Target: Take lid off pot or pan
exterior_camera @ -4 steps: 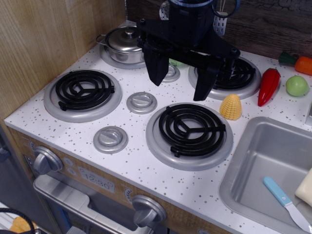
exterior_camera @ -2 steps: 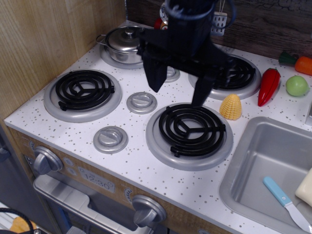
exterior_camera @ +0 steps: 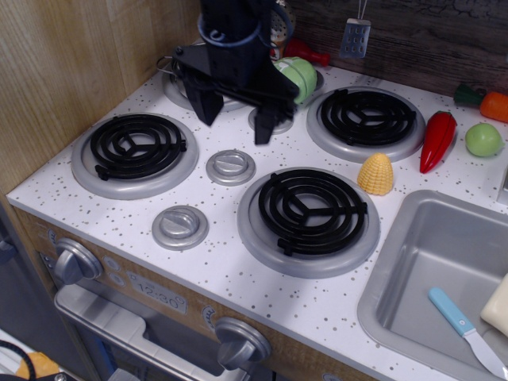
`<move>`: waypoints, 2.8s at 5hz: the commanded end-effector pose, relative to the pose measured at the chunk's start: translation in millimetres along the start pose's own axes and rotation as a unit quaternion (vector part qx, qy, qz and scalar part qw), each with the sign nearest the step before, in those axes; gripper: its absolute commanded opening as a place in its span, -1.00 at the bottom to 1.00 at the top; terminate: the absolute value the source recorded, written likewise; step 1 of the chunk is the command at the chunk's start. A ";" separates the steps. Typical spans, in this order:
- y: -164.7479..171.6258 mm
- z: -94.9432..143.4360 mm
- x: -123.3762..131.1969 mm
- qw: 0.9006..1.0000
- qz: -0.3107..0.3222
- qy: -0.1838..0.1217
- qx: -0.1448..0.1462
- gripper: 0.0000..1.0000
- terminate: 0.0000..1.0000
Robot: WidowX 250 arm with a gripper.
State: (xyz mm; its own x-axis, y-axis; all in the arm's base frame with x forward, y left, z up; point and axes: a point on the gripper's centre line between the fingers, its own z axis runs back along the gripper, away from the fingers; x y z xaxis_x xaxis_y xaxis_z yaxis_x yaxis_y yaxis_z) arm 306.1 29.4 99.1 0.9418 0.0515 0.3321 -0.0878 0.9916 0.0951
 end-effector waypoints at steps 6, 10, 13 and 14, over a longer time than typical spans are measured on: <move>113.0 -61.8 139.5 0.982 -0.164 -0.079 -0.051 1.00 -1.00; 111.1 -66.0 150.2 0.980 -0.177 -0.064 -0.062 -1.00 -1.00; 105.1 -33.2 156.4 0.982 -0.182 -0.037 -0.033 -1.00 -1.00; 100.4 -20.8 149.9 0.985 -0.170 -0.027 -0.019 -1.00 -1.00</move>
State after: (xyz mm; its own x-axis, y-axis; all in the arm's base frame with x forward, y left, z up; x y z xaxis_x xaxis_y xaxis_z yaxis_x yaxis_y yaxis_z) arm 427.0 155.7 91.1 0.9433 -0.2338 0.2355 0.2106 0.9702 0.1199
